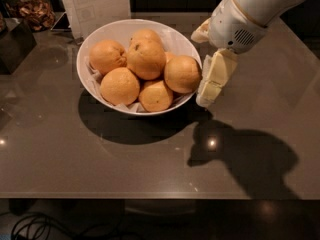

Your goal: Pick orange from white bowl

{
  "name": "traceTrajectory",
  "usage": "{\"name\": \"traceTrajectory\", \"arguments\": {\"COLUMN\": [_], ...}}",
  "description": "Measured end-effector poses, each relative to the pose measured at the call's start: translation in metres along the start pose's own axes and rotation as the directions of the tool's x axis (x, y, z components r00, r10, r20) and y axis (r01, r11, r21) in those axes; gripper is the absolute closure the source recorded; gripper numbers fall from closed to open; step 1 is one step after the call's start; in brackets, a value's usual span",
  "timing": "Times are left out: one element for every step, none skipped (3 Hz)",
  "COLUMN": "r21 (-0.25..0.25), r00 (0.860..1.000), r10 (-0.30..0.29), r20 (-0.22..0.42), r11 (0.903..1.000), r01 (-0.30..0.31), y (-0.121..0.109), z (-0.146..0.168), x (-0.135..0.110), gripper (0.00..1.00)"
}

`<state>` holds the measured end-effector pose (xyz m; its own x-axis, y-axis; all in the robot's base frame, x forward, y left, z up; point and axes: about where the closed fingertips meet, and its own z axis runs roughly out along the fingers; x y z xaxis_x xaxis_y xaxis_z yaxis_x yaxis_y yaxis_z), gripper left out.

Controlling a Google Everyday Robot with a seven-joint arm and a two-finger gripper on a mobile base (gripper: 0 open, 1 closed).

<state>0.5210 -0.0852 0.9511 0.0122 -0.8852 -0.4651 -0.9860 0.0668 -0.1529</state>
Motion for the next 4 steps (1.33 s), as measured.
{"name": "traceTrajectory", "arguments": {"r21": [-0.083,-0.083,-0.083,-0.083], "r00": [0.999,0.999,0.999,0.999], "r10": [-0.031,-0.031,-0.031,-0.031], "r20": [0.03,0.031,0.031,0.031], "r11": [0.996,0.996,0.996,0.996], "r01": [0.033,0.034,0.034,0.034], "y": [-0.0024,-0.0025,-0.0025,-0.0025], "z": [0.0384,0.0386,0.0386,0.0386], "x": [-0.0203,-0.0204,-0.0204,-0.0204], "gripper": [0.0,0.0,0.19,0.42]}}
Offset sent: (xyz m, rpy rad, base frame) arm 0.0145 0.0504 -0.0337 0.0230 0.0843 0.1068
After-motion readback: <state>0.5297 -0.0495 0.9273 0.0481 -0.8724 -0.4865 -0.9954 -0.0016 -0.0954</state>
